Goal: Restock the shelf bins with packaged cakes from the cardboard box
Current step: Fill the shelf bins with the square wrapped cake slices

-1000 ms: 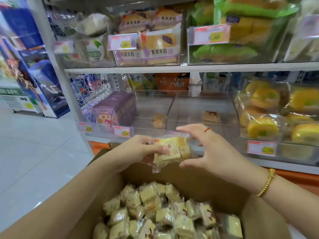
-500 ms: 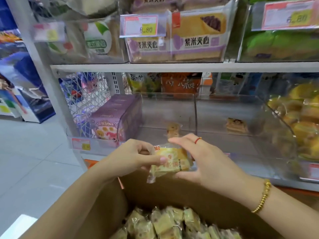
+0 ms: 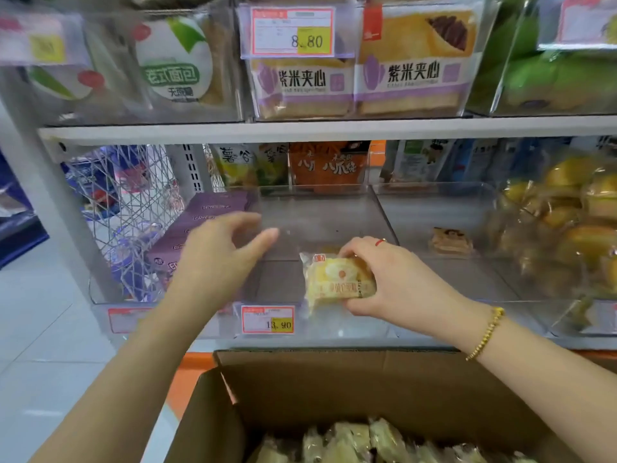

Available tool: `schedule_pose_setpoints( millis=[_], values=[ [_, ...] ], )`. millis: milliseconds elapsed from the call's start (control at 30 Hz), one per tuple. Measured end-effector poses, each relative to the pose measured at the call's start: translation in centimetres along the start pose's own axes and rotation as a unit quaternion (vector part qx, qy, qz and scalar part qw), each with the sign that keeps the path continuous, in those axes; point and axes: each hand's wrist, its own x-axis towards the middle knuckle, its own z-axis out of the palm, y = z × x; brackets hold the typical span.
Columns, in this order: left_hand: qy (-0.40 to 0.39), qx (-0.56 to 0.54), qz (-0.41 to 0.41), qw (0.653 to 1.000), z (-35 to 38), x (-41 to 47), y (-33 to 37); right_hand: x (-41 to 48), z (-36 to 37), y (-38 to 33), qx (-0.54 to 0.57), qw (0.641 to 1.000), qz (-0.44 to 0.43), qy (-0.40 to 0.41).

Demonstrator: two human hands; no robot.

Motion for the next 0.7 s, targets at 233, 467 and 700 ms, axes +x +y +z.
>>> schedule_pose_setpoints(
  millis=[233, 467, 700],
  values=[
    [0.006, 0.184, -0.024, 0.983, 1.7, 2.4, -4.6, 10.5, 3.3, 0.7, -0.007, 0.995, 0.092, -0.041],
    [0.041, 0.168, 0.001, 0.985, 2.4, 3.4, -5.7, 19.4, 8.2, 2.5, 0.026, 0.988, 0.139, -0.057],
    [0.038, 0.205, 0.069, 0.976, 2.2, 4.1, -6.9, 22.3, 13.2, 3.9, -0.003, 0.983, 0.17, -0.068]
  ],
)
